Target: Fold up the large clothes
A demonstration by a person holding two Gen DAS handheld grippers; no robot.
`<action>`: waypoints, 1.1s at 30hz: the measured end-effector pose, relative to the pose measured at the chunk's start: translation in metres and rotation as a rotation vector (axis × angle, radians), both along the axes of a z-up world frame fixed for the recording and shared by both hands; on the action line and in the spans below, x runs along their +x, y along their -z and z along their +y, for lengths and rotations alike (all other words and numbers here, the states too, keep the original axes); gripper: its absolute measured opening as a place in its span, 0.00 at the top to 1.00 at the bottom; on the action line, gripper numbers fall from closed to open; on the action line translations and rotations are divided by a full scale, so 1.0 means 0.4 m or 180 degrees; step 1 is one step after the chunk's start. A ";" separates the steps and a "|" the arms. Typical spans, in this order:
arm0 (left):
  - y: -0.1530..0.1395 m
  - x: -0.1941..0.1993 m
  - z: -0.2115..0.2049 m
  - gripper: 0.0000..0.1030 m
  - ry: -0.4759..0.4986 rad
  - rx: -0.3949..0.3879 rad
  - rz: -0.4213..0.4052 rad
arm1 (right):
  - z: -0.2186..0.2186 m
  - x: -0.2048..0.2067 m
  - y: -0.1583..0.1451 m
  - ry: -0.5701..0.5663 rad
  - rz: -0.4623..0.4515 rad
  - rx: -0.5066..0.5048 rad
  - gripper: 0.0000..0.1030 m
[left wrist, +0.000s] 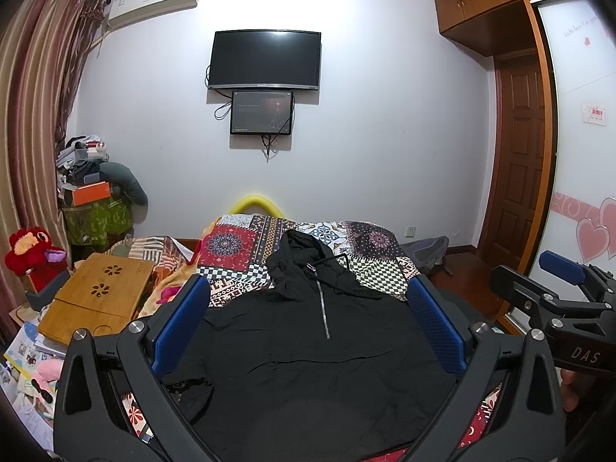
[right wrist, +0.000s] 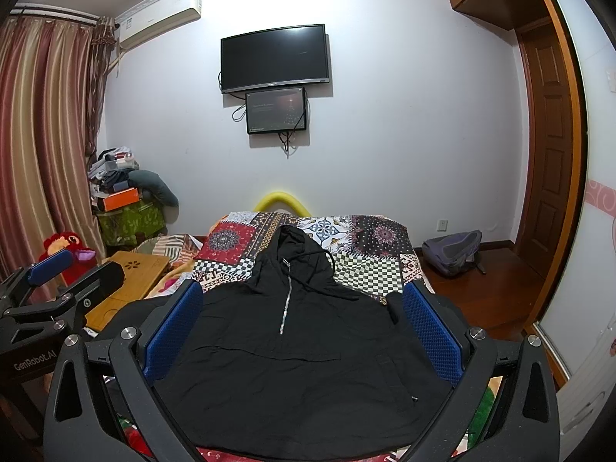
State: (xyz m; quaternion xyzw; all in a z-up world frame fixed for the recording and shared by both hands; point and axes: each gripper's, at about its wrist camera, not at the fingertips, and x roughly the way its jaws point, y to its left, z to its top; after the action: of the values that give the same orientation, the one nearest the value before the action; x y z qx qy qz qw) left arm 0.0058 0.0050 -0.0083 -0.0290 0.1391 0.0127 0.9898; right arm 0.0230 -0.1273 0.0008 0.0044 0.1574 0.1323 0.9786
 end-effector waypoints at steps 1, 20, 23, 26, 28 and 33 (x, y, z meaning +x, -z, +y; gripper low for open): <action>0.000 0.000 0.000 0.00 0.0000 0.0001 0.0001 | 0.000 0.001 0.000 0.0002 0.0002 -0.0001 0.00; 0.020 0.025 0.028 0.00 -0.0045 -0.0037 0.0122 | 0.009 0.029 0.042 0.0027 0.0122 -0.0055 0.00; 0.026 0.037 0.046 0.00 -0.0106 -0.0025 0.0157 | 0.012 0.046 0.051 0.0036 0.0169 -0.0093 0.00; 0.033 0.053 0.067 0.00 -0.0194 -0.0010 0.0199 | 0.018 0.070 0.066 0.0042 0.0239 -0.0125 0.00; 0.040 0.069 0.096 0.00 -0.0277 -0.0015 0.0243 | 0.021 0.090 0.078 0.0042 0.0305 -0.0141 0.00; 0.077 0.123 0.195 0.00 -0.0579 -0.0053 0.0466 | 0.029 0.140 0.106 0.0048 0.0476 -0.0191 0.00</action>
State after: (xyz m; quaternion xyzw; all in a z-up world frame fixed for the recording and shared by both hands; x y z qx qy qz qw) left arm 0.0552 0.0829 -0.0390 -0.0488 0.2079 0.1033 0.9714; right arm 0.0790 -0.1158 -0.0414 -0.0139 0.2340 0.1195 0.9648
